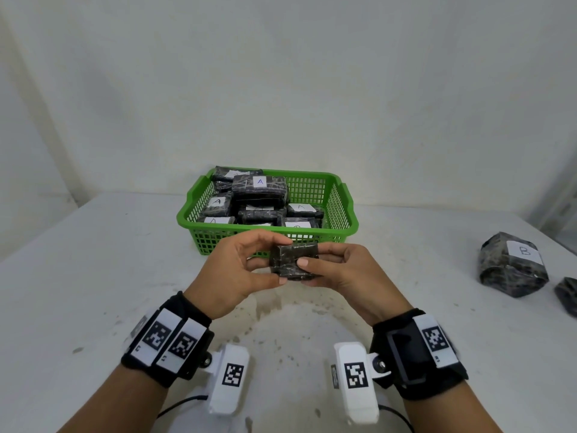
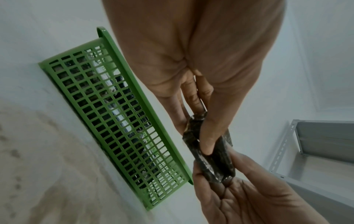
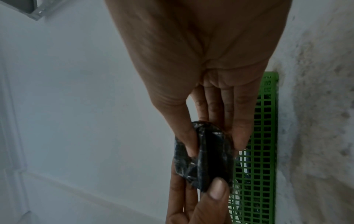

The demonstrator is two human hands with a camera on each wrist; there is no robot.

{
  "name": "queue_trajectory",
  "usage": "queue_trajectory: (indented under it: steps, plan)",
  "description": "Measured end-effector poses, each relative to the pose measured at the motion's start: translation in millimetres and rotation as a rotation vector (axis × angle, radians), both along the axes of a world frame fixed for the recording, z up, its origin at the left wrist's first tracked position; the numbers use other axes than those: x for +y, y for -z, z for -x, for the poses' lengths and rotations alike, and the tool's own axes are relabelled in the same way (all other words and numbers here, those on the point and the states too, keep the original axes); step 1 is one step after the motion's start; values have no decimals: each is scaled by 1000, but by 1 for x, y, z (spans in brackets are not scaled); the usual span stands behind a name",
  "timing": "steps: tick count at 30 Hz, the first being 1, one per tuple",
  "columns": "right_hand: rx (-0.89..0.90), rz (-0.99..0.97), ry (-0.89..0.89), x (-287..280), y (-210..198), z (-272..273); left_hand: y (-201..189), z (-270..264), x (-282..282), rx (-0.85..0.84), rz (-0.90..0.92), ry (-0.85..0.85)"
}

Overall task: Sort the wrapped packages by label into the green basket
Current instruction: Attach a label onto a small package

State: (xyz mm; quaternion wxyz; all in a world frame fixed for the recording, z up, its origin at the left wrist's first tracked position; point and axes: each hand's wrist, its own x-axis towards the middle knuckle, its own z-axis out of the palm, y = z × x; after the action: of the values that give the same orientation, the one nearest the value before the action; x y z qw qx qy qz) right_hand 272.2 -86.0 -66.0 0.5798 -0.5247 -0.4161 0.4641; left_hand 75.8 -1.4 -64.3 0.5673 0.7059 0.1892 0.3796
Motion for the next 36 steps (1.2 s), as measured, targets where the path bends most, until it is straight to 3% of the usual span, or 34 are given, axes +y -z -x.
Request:
queue_trajectory:
  steps: [28, 36]
  plan:
    - [-33, -64, 0, 1, -2, 1, 2, -3, 1, -50, -23, -21]
    - [-120, -238, 74, -2, -6, -1, -1, -3, -1, -57, -4, -17]
